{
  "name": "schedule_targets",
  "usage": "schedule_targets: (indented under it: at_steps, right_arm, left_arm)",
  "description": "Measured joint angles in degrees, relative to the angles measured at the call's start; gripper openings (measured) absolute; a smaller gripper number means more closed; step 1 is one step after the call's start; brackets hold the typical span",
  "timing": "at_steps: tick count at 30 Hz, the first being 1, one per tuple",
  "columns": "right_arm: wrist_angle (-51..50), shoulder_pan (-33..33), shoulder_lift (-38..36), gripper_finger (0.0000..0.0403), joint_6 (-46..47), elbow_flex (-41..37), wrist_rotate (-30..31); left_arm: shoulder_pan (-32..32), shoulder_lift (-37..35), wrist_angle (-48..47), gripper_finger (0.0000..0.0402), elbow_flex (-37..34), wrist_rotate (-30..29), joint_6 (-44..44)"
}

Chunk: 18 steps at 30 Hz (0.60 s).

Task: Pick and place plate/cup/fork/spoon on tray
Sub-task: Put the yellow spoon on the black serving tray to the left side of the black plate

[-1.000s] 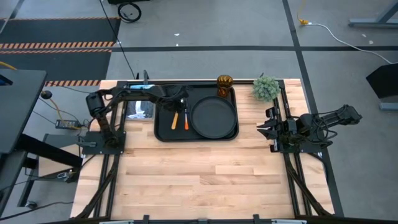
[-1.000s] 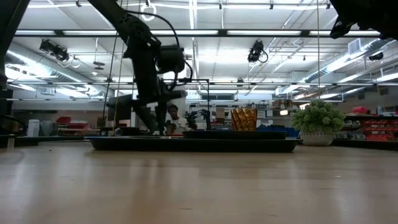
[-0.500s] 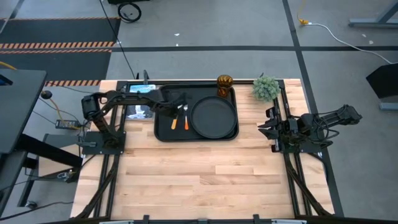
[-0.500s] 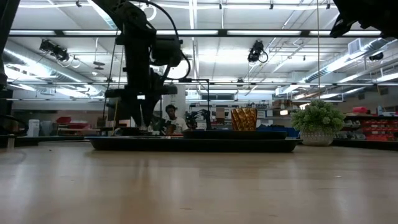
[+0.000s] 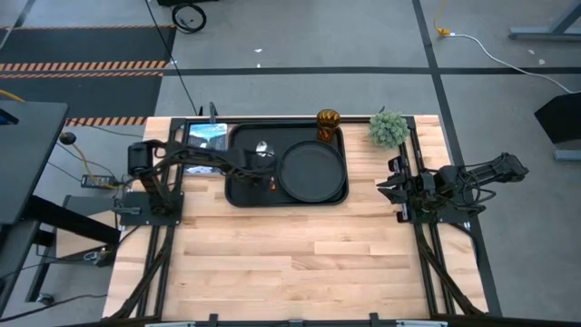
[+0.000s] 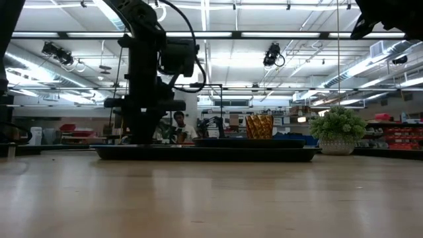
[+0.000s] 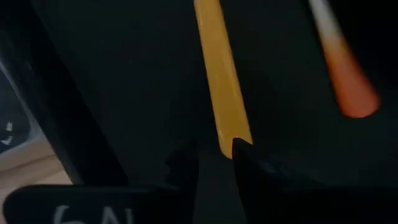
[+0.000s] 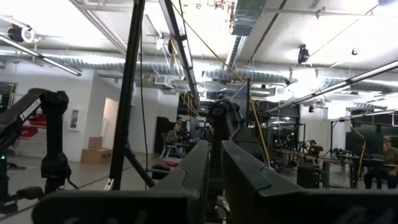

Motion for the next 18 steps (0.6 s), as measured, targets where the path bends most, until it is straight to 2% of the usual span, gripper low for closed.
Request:
schedule_targets:
  at_steps: [6,18]
  right_arm:
    - [0.23,0.00,0.00,0.0050,0.00,0.00,-0.65]
    - [0.15,-0.01,0.02,0.0050,-0.02,0.00,-0.56]
  left_arm:
    - [-0.30,2.13,-1.69,0.0105,-0.02,-0.59,-0.92]
    - [-0.65,3.72,1.33,0.0105,0.01,-0.71,-0.11]
